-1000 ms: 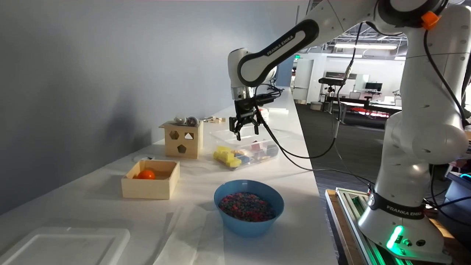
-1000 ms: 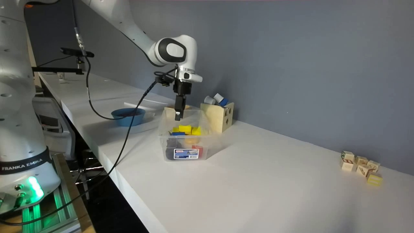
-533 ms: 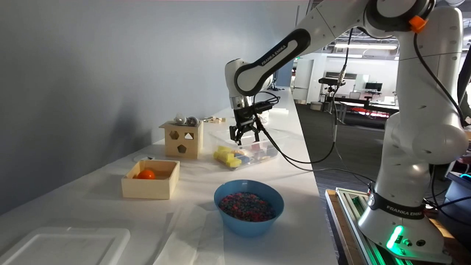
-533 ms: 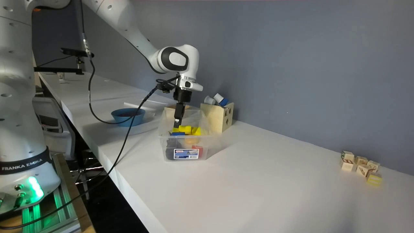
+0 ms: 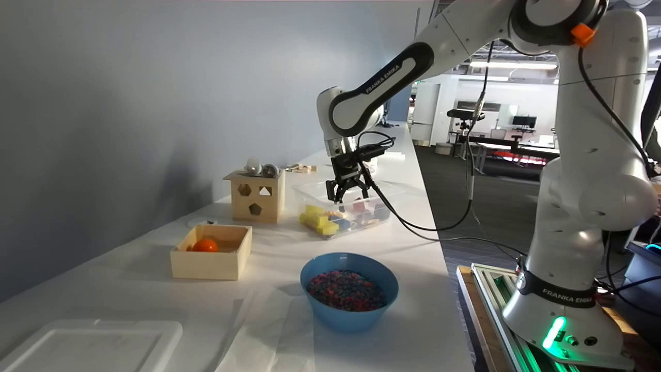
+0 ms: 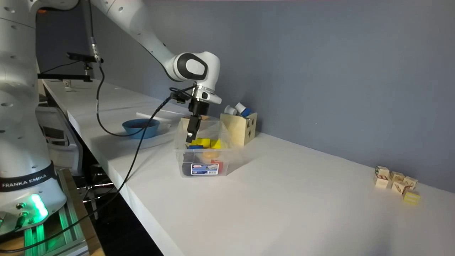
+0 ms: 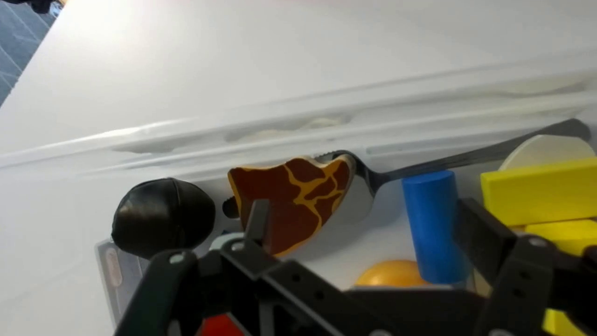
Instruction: Remove a blue block from the lunchbox and put it in the small wooden box
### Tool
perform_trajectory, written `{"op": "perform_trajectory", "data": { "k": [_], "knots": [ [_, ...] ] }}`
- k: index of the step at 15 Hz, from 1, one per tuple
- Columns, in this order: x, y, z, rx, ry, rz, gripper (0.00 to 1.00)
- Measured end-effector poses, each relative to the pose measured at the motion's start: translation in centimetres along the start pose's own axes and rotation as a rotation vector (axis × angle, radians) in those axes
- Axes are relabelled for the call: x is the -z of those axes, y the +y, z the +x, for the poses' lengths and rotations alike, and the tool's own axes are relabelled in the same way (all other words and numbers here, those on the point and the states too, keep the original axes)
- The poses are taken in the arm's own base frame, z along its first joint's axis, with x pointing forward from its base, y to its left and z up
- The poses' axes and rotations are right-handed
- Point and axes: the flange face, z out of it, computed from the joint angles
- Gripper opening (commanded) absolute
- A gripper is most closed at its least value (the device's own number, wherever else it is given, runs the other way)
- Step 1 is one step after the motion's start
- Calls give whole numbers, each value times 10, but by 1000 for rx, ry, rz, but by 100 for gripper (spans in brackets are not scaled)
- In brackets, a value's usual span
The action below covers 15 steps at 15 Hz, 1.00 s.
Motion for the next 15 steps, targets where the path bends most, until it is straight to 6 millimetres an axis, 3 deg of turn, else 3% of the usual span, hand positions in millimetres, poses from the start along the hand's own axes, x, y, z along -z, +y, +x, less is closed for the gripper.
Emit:
{"op": "perform_trajectory", "data": {
  "k": [6, 8, 15],
  "knots": [
    [-16, -11, 11, 12, 76, 79, 100],
    [-20, -16, 12, 22, 82, 120, 74],
    [-25, -29, 8, 67, 84, 147, 24]
  ]
}}
